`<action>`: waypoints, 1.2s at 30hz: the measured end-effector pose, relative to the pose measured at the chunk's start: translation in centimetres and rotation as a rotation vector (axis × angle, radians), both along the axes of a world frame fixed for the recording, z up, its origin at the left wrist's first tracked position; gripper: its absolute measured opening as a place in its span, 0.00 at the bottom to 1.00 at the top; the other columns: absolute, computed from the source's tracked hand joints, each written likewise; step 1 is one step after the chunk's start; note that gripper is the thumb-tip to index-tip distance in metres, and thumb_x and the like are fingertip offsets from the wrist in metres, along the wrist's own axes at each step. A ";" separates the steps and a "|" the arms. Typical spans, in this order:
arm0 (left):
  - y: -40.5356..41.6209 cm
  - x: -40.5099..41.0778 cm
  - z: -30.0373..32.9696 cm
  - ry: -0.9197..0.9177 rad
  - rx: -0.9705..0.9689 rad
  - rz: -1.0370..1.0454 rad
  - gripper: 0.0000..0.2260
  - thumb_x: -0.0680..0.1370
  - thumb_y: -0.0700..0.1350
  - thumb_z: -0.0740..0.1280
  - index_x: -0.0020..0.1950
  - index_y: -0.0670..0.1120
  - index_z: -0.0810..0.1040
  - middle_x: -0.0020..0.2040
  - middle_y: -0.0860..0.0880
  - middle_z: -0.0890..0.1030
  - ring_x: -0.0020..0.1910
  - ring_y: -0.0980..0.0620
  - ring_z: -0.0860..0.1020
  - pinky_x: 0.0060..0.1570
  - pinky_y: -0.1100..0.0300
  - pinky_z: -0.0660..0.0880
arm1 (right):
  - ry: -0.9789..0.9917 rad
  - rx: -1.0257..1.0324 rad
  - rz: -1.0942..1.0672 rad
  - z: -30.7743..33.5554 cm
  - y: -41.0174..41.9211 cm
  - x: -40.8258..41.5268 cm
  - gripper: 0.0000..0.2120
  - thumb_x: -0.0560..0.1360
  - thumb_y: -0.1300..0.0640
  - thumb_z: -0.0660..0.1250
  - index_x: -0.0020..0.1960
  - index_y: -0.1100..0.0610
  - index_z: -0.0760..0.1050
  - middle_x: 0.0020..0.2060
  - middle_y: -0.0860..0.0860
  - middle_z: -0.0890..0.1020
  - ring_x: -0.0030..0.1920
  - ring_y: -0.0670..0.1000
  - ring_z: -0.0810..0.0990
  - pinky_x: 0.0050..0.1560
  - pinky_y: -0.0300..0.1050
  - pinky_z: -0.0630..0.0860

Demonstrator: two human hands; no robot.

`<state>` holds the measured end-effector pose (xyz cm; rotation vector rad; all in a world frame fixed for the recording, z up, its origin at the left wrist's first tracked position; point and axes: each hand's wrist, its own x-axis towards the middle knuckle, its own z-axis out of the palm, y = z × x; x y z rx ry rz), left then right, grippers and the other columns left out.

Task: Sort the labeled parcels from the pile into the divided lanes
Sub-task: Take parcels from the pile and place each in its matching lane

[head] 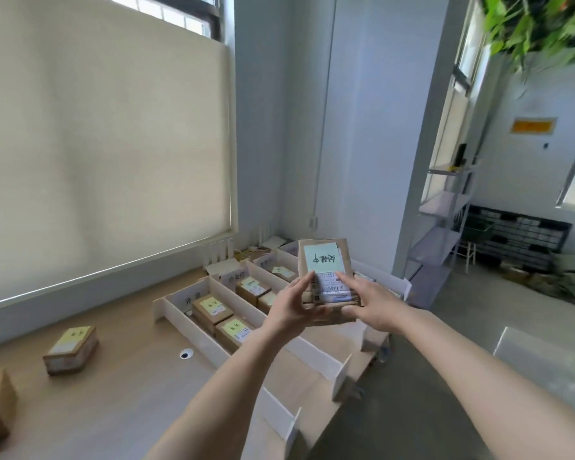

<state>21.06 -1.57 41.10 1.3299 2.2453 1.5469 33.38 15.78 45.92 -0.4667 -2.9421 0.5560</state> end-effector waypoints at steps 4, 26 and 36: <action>4.9 1.5 1.0 0.045 -0.022 -0.055 0.41 0.71 0.56 0.76 0.79 0.49 0.62 0.71 0.53 0.72 0.65 0.59 0.70 0.60 0.70 0.65 | 0.008 -0.020 -0.053 0.6 3.9 2.5 0.40 0.79 0.52 0.70 0.83 0.42 0.50 0.75 0.48 0.67 0.70 0.51 0.71 0.71 0.55 0.70; 35.0 -10.1 3.9 0.066 -0.103 -0.137 0.42 0.71 0.61 0.73 0.79 0.49 0.61 0.71 0.49 0.73 0.67 0.48 0.74 0.60 0.57 0.73 | -0.027 -0.010 -0.147 3.6 32.4 -7.8 0.39 0.81 0.54 0.69 0.83 0.45 0.49 0.77 0.49 0.65 0.75 0.52 0.66 0.75 0.52 0.64; 42.9 -16.1 -0.2 0.015 -0.176 -0.059 0.43 0.70 0.63 0.73 0.80 0.50 0.59 0.72 0.48 0.71 0.69 0.47 0.72 0.64 0.54 0.72 | -0.097 -0.049 -0.085 0.2 40.7 -14.7 0.39 0.81 0.55 0.69 0.83 0.46 0.49 0.77 0.51 0.65 0.75 0.53 0.66 0.75 0.54 0.64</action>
